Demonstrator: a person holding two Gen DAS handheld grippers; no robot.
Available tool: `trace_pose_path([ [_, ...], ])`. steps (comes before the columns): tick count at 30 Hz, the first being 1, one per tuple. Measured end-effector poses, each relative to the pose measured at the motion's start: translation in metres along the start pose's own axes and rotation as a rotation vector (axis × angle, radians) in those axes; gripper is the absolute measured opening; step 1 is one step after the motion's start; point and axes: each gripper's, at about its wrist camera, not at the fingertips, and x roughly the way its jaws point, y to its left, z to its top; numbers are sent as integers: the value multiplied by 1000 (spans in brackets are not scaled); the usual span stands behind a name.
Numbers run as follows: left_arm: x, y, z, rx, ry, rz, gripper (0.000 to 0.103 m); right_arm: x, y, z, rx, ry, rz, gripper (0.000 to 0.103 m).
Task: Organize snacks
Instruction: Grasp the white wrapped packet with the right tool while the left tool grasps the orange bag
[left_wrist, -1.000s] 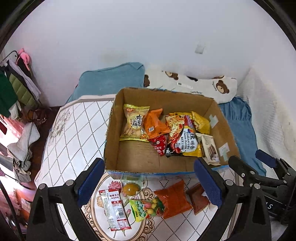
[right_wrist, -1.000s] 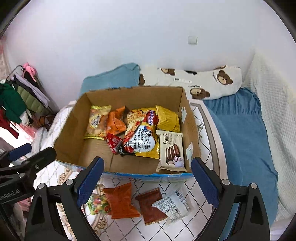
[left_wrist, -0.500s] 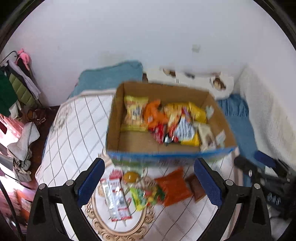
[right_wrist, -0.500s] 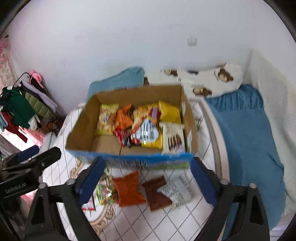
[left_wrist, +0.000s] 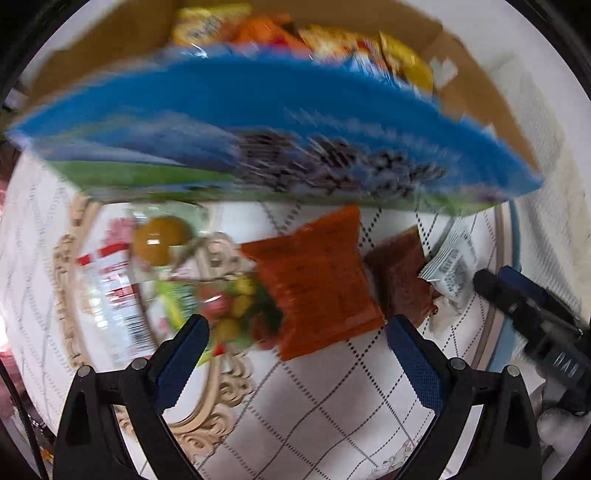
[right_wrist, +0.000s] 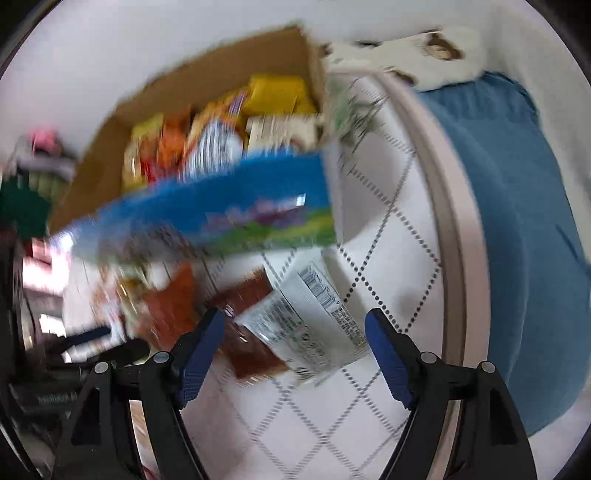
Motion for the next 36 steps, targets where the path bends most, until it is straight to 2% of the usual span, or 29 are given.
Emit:
trace_pose_path([
  [4,26,-10,10,-22,52,-27,99,29,0,3,-125,79,-22,81],
  [7,31,-13,15,-49,33,-42,97,44,-6,8,-139,98,21,81],
  [8,30,-15,15,-54,17,-43,93,47,-6,10,-146,95,26,81],
  [10,31,-17,14,-56,17,-47,68,52,-7,13,-145,101,40,80],
  [12,35,-19,11,-45,33,-45,61,57,-9,12,-114,123,51,75],
  [17,36,-25,-13,-2,24,-14,59,64,-13,-1,-36,166,37,64],
  [20,35,-35,-38,54,48,-4,59,60,-15,-21,13,202,48,63],
  [24,37,-44,-81,117,121,-19,59,58,-12,-55,28,264,81,63],
  [27,48,-47,-98,118,149,-30,59,60,-14,-75,42,278,89,63],
  [32,76,-36,-97,-17,176,-70,61,61,-17,-84,104,208,85,65],
  [36,78,-34,-100,-58,164,-89,61,55,-24,-87,151,165,96,65],
])
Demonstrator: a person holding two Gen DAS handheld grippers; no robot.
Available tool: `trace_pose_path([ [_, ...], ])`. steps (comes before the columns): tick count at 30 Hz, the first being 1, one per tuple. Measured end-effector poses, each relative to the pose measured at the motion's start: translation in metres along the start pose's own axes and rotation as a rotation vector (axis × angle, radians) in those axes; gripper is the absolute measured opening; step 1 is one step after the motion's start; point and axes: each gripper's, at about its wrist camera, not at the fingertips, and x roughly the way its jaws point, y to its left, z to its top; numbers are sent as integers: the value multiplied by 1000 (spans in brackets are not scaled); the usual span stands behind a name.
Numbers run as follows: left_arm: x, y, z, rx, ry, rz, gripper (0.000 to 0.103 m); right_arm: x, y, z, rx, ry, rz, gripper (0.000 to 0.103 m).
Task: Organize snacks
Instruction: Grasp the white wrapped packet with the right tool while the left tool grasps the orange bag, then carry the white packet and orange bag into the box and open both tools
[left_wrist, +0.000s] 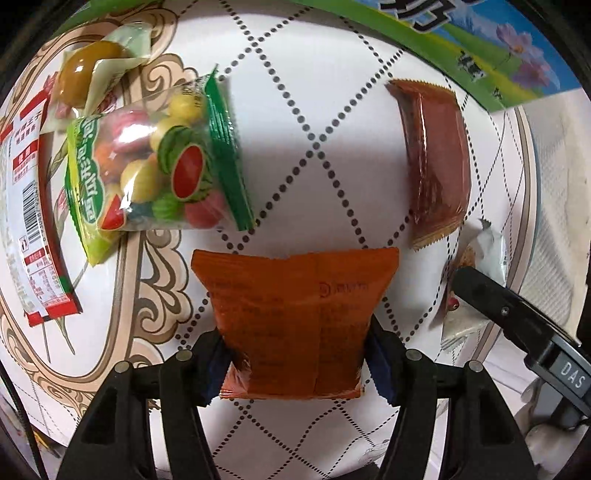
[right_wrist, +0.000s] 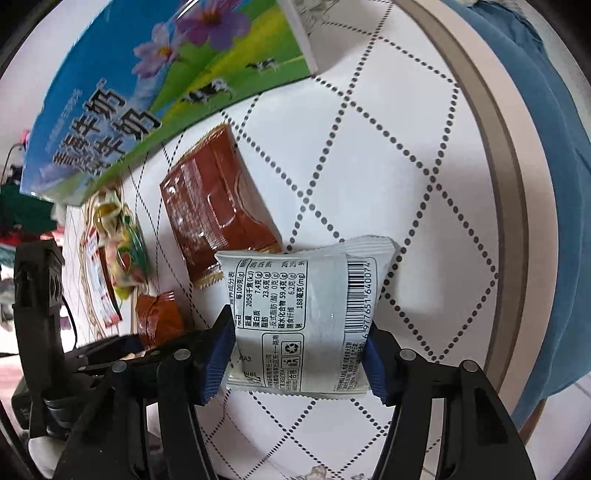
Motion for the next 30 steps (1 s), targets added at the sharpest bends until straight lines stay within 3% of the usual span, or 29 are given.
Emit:
trace_pose_path([
  [2,-1,0,-6,11,-18,19,57,-2,-4,-1,9,-10,-2,63],
  [4,-7,-8,-7,45,-45,49,49,-3,-2,-4,-1,-33,-27,54],
  [8,-34,-12,-19,86,-96,59,46,-13,7,-5,-17,-57,-27,50],
  [11,-62,-18,-23,100,-147,35,46,-27,15,-4,-33,-82,-2,50],
  [16,-145,-24,-12,104,-274,-42,46,-75,44,8,-67,-162,94,50],
  [19,-203,-12,30,111,-344,-59,46,-111,68,27,-109,-231,142,49],
  [23,-252,-3,83,92,-408,-44,46,-144,100,66,-163,-306,159,50],
  [26,-253,0,122,73,-416,-16,46,-151,124,96,-194,-349,135,50],
  [30,-238,23,171,46,-347,25,46,-136,147,137,-229,-324,84,50],
])
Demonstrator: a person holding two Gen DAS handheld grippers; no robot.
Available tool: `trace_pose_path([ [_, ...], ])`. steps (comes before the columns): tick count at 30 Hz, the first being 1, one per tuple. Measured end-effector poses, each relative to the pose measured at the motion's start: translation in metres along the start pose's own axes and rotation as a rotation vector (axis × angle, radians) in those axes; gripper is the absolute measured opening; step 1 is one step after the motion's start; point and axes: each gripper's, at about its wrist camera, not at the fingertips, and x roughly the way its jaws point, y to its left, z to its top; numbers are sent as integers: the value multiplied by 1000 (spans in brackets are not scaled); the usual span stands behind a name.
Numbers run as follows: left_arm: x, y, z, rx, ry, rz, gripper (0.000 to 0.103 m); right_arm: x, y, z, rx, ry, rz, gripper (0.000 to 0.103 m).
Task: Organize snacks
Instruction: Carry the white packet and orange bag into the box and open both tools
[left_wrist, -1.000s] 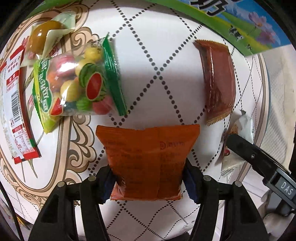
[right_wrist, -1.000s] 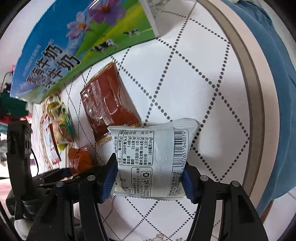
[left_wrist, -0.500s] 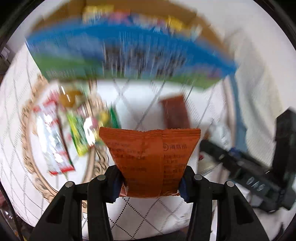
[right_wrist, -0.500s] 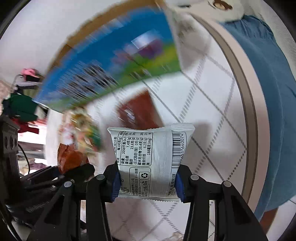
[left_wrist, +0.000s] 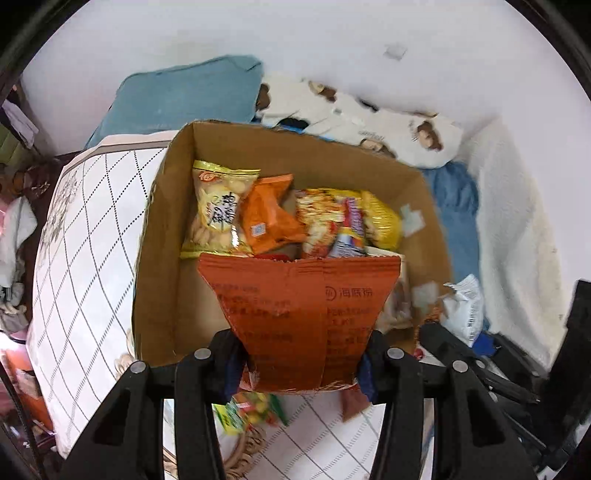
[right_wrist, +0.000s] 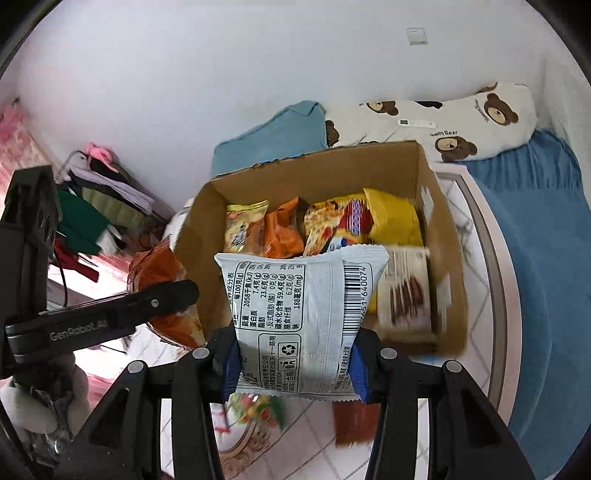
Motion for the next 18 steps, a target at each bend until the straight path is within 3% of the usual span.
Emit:
trace_pose_path([
  [8,73,24,24,-60,144,35,46,70,-4,26,-33,135,-92,50],
  [15,98,35,16,-82,230,10,48,109,-13,19,-25,233,-89,50],
  [16,99,35,16,-78,240,11,52,114,-15,18,-14,259,-88,56],
  [17,101,36,15,-69,244,22,58,118,-17,17,-11,283,-95,79],
  [18,101,37,15,-60,240,40,74,121,-18,16,-16,299,-106,92],
])
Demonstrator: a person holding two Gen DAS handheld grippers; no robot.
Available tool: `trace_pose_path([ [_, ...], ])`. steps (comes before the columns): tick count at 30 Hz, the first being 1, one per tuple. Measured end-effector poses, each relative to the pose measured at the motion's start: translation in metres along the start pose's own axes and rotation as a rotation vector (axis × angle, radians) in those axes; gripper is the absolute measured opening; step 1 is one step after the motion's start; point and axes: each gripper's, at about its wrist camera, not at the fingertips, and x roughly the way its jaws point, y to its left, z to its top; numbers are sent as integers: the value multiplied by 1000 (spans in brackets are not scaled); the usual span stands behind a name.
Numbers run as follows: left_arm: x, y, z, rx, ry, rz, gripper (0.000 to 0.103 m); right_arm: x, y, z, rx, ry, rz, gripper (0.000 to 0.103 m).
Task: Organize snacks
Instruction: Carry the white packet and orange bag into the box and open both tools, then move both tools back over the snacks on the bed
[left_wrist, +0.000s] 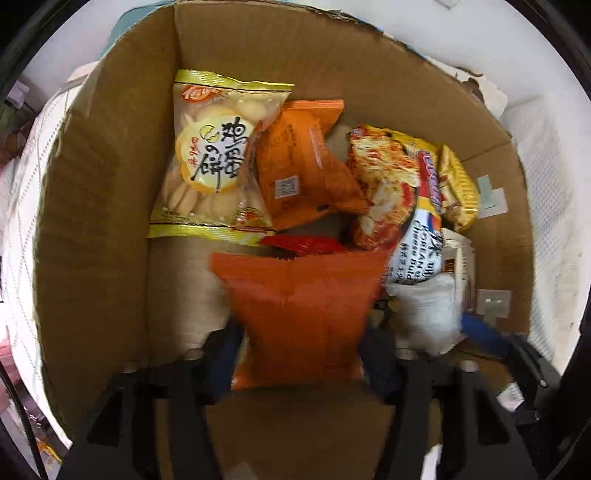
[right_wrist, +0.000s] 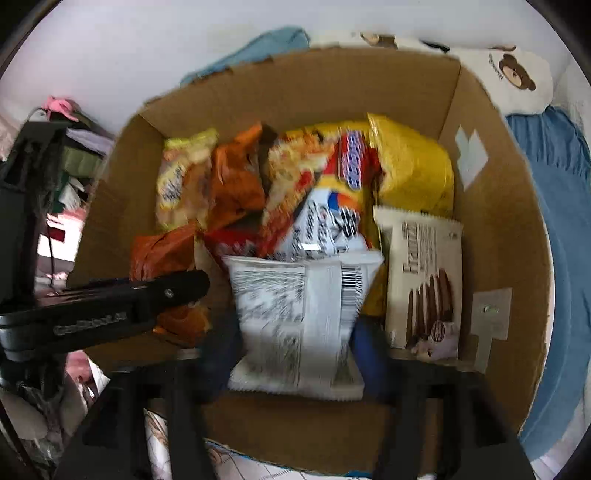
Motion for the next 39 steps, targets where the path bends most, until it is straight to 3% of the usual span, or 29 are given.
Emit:
trace_pose_path([
  [1,-1,0,0,6,-5,4,86,3,0,0,-8,15,-22,102],
  [2,-2,1,0,10,-13,3,88,4,-1,-1,-13,17,-27,102],
  [10,-9,7,1,2,-42,18,93,4,-9,-3,13,18,-79,102],
  [26,-46,5,-34,39,-180,75,93,-38,-10,-18,16,-101,-122,102],
  [39,-104,-9,-84,79,-398,107,93,-99,7,-54,-26,-298,-144,102],
])
